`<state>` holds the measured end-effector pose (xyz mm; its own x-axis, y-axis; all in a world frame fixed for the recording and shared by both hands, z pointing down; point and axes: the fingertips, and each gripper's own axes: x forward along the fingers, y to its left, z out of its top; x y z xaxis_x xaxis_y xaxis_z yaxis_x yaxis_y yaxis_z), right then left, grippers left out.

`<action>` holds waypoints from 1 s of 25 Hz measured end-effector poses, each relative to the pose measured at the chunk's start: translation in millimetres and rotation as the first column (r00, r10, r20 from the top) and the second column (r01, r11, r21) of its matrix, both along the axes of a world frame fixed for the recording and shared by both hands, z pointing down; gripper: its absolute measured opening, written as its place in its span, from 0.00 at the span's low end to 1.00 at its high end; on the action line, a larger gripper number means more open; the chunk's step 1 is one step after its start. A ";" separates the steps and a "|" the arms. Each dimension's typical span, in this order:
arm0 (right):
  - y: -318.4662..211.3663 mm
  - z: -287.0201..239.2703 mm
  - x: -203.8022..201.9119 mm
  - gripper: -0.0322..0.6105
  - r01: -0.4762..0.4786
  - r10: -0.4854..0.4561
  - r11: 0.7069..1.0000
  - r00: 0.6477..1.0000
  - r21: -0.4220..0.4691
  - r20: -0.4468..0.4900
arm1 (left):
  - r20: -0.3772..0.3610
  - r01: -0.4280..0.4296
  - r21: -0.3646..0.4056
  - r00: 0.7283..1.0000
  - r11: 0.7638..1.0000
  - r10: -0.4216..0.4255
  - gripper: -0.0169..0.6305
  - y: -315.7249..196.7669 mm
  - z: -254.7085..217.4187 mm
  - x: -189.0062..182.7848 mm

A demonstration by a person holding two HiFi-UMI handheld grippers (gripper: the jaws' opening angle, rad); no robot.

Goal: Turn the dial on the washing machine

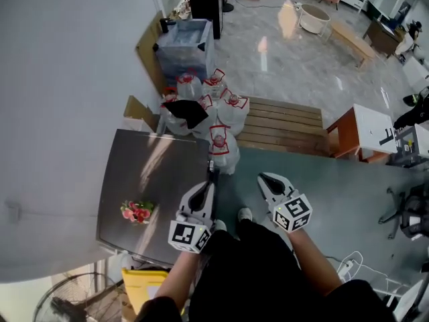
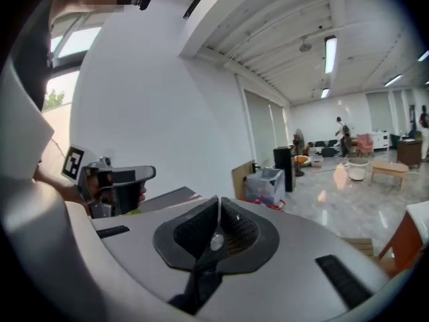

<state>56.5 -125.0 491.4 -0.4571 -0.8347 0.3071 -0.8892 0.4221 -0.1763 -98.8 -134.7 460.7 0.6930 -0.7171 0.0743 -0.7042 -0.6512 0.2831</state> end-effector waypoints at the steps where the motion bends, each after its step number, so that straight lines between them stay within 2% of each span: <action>1: 2.1 -3.2 3.9 0.06 -0.039 0.040 0.999 0.999 0.007 -0.008 | 0.010 -0.009 -0.007 1.000 1.000 0.009 0.05 0.4 2.8 0.1; 3: 7.6 -8.7 9.0 0.06 -0.092 0.092 0.996 0.996 0.022 -0.009 | 0.015 -0.027 -0.025 1.000 0.999 0.028 0.04 3.4 9.1 -0.5; 8: 12.4 -14.4 28.9 0.05 -0.138 0.140 0.989 0.989 0.047 -0.042 | 0.019 -0.024 -0.035 1.000 0.999 0.024 0.04 3.9 16.2 2.9; 12: 15.6 -10.4 48.0 0.05 -0.192 0.194 0.980 0.980 0.056 -0.048 | 0.075 -0.013 -0.029 0.997 0.999 0.015 0.04 3.3 16.6 10.4; 25: -4.1 -15.8 121.3 0.05 -0.081 0.085 0.993 0.996 0.088 -0.042 | 0.120 0.132 0.013 0.984 0.991 -0.132 0.04 -3.7 3.4 79.5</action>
<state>177.8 -129.2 475.6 -0.3724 -0.8934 0.2511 -0.9281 0.3585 -0.1010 -19.3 -138.5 464.1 0.5785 -0.8022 0.1479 -0.8127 -0.5515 0.1879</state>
